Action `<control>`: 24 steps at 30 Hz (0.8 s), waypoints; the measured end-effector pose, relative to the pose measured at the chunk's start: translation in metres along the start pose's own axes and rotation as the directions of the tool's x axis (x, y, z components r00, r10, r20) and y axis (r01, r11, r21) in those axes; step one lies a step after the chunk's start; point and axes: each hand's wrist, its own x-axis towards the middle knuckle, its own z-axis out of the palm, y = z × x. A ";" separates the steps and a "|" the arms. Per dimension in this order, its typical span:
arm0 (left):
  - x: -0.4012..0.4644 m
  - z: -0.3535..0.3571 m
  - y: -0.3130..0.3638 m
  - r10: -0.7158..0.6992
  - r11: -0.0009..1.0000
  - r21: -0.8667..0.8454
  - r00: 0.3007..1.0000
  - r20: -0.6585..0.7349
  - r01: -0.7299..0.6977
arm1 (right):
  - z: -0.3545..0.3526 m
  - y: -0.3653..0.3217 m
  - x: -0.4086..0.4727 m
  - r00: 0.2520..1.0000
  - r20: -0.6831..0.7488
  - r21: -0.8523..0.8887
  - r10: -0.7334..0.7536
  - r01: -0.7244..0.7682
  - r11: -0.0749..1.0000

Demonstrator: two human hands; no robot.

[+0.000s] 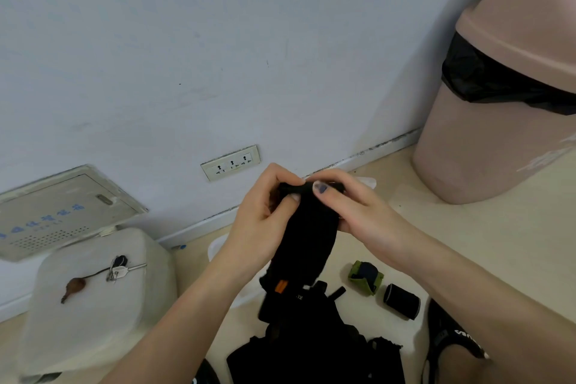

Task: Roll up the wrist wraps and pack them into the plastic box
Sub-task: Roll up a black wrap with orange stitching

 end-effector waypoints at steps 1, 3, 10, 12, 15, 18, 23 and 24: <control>-0.001 0.001 0.000 0.004 1.000 0.007 1.000 -0.008 -0.004 | 0.001 0.000 0.000 1.000 -0.011 -0.011 0.001 -0.001 1.000; -0.002 0.002 0.000 0.002 1.000 0.015 1.000 -0.017 -0.002 | 0.004 0.000 0.000 0.998 -0.047 -0.039 -0.034 0.032 0.999; -0.001 0.004 0.002 -0.056 0.997 -0.054 0.998 0.012 0.057 | 0.004 0.003 0.002 0.988 -0.107 0.007 -0.112 0.114 0.994; -0.001 0.003 0.002 -0.090 0.990 -0.110 0.995 0.043 0.094 | 0.002 0.004 0.001 0.985 -0.122 0.017 -0.124 0.127 0.992; 0.000 0.002 0.000 -0.131 0.964 -0.215 0.984 0.117 0.154 | 0.002 0.006 0.000 0.979 -0.121 0.001 -0.162 0.163 0.987; 0.001 0.002 0.001 -0.125 0.965 -0.214 0.982 0.143 0.154 | 0.001 0.007 -0.001 0.975 -0.120 0.010 -0.187 0.189 0.982; 0.002 -0.002 0.005 -0.108 0.974 -0.173 0.974 0.199 0.143 | 0.001 0.006 -0.004 0.979 -0.115 0.030 -0.167 0.171 0.985; 0.002 -0.003 0.005 -0.099 0.974 -0.184 0.976 0.194 0.135 | 0.001 0.005 -0.004 0.982 -0.115 0.037 -0.151 0.156 0.987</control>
